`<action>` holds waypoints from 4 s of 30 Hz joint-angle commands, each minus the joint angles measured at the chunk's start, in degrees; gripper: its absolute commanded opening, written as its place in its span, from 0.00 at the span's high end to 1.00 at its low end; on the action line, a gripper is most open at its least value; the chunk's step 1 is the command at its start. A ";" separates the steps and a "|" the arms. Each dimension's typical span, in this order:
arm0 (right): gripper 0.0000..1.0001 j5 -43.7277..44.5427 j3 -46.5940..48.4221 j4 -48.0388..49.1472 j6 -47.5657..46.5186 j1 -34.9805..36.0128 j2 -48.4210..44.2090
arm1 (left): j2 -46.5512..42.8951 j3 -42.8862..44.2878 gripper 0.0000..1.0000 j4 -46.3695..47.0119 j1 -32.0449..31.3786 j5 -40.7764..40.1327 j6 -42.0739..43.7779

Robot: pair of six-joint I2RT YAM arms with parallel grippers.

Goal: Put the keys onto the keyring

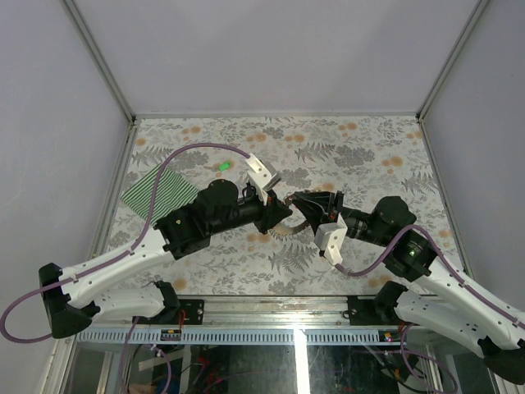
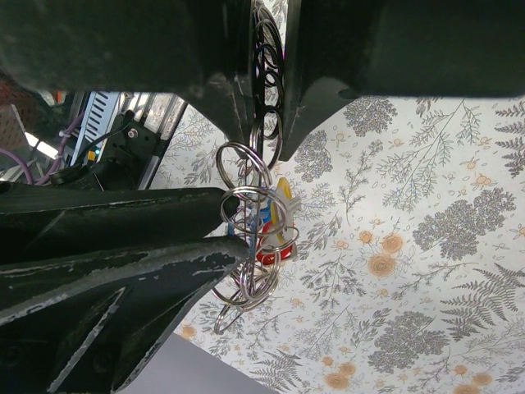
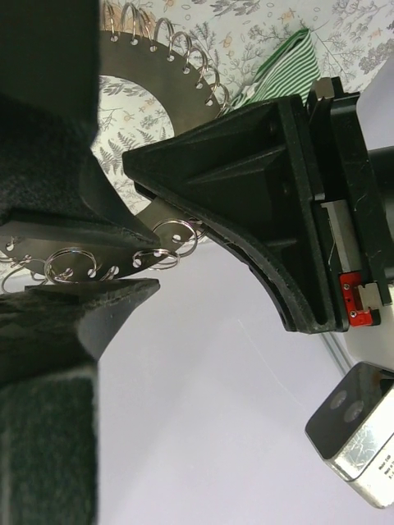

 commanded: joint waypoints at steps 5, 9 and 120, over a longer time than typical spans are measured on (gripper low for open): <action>0.82 -1.25 0.31 2.99 1.65 0.02 -0.08 | -0.14 2.89 1.00 4.02 -0.32 -0.49 -0.08; 0.84 -1.11 0.37 2.20 1.72 -0.03 0.31 | -0.12 2.96 1.00 4.06 -0.30 -0.40 -0.08; 1.00 7.71 -5.74 25.04 35.09 -0.03 -0.25 | -1.93 3.43 0.76 2.46 -0.30 1.72 8.58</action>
